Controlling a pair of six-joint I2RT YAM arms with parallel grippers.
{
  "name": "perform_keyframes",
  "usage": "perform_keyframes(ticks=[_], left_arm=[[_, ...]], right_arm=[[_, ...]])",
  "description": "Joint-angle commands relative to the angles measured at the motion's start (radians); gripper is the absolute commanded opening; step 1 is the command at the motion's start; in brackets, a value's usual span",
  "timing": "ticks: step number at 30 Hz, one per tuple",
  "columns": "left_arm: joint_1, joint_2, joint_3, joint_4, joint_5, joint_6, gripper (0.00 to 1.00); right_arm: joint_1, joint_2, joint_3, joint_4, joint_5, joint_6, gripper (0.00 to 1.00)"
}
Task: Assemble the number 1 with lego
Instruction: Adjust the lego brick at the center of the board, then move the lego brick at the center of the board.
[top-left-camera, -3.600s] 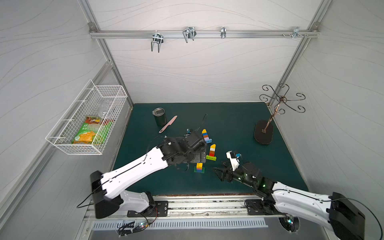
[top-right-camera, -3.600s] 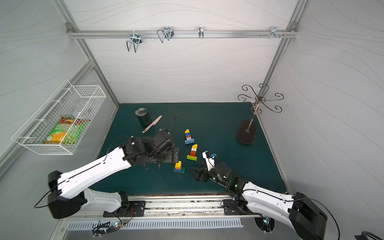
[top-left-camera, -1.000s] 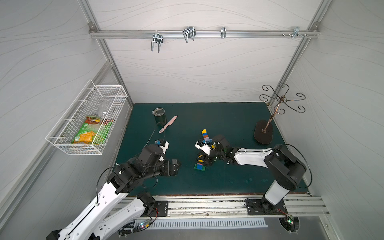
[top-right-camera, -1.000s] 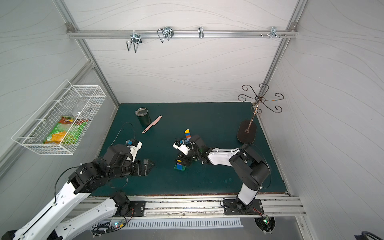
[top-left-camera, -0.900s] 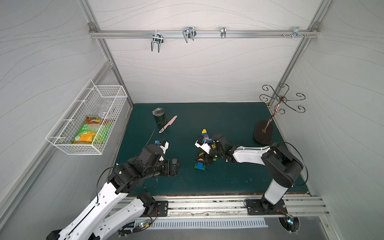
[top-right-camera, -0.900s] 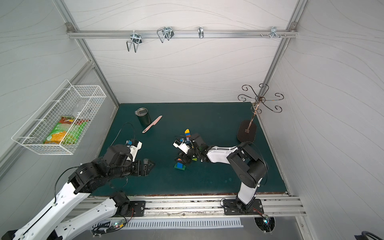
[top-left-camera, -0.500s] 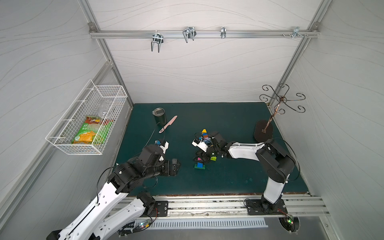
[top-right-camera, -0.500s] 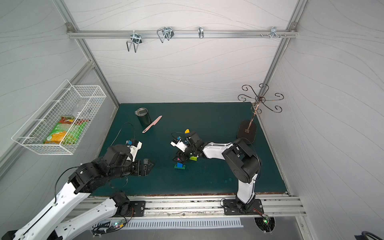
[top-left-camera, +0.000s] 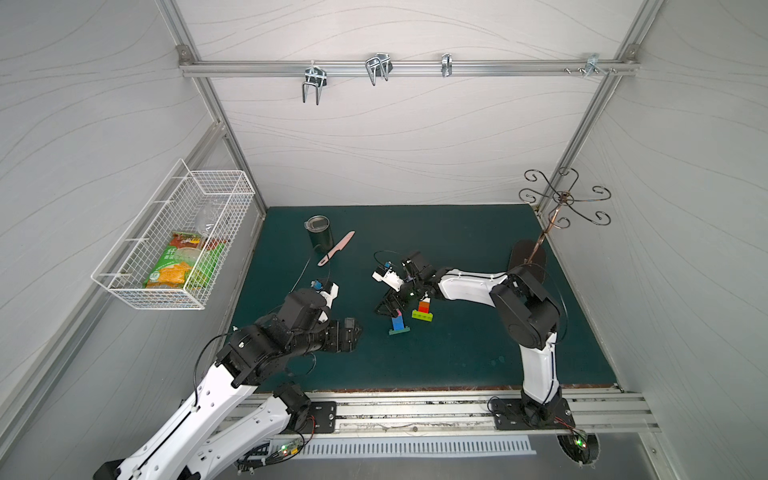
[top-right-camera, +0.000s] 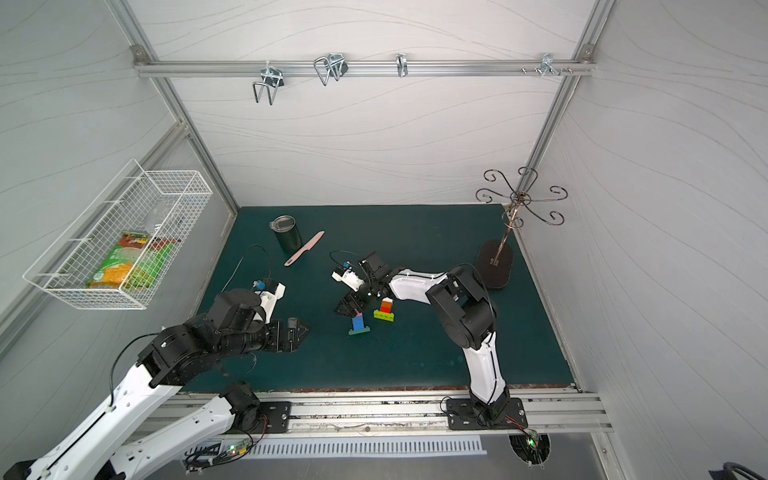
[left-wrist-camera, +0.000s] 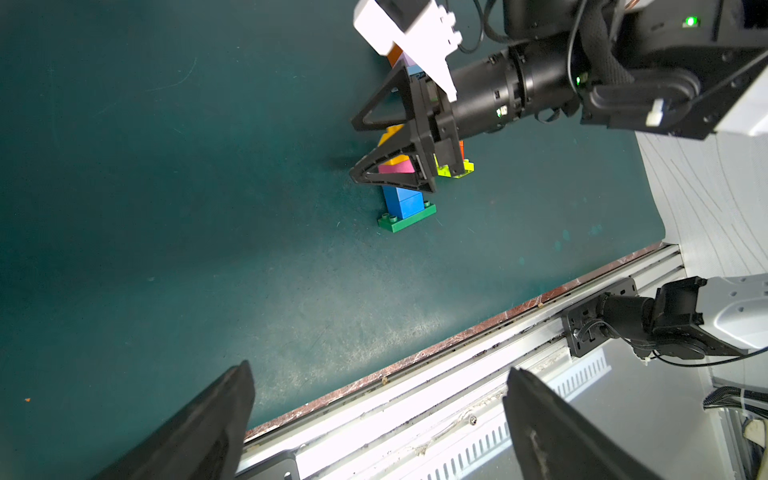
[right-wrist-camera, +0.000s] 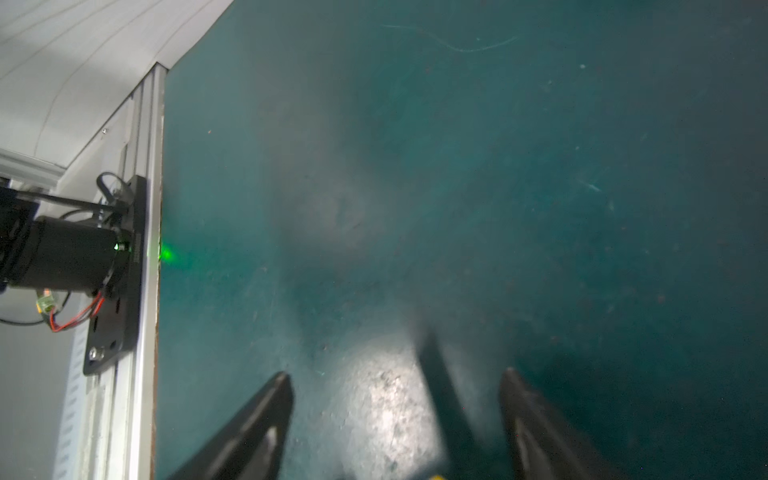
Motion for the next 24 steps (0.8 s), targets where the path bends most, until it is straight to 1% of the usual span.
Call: perform_keyframes(ticks=[1, 2, 7, 9, 12, 14, 16, 18, 20, 22, 24], left_arm=[[0.008, -0.011, 0.001, 0.045, 0.014, 0.019, 0.99], [0.007, -0.014, 0.001, 0.045, 0.014, 0.019, 0.99], [0.007, -0.022, -0.001, 0.048, 0.017, 0.019, 0.99], [0.007, -0.023, -0.002, 0.048, 0.017, 0.019, 0.99], [0.007, -0.030, -0.004, 0.050, 0.014, 0.018, 0.99], [0.007, -0.042, -0.004, 0.050, 0.007, 0.016, 0.99], [0.008, -0.054, -0.005, 0.050, 0.000, 0.014, 0.99], [0.007, -0.067, -0.007, 0.052, -0.002, 0.012, 0.99], [0.007, -0.073, -0.008, 0.053, -0.007, 0.009, 0.99], [0.007, -0.074, -0.007, 0.050, -0.008, 0.009, 0.99], [0.007, -0.075, -0.006, 0.045, -0.015, 0.004, 0.99]], right_arm=[[-0.016, 0.026, 0.064, -0.094, 0.064, 0.051, 0.97], [-0.017, 0.023, 0.074, -0.101, 0.074, 0.068, 0.99], [-0.019, -0.020, 0.134, -0.198, 0.148, 0.149, 0.99], [-0.018, -0.072, 0.133, -0.240, 0.207, 0.226, 0.99], [-0.009, -0.169, 0.119, -0.350, 0.312, 0.380, 0.98], [0.022, -0.244, 0.083, -0.426, 0.370, 0.453, 0.97], [0.068, -0.323, 0.010, -0.451, 0.438, 0.518, 0.95], [0.103, -0.388, -0.061, -0.458, 0.459, 0.588, 0.94], [0.127, -0.444, -0.146, -0.448, 0.452, 0.669, 0.91], [0.147, -0.477, -0.226, -0.413, 0.452, 0.721, 0.86], [0.154, -0.483, -0.282, -0.381, 0.443, 0.749, 0.74]])
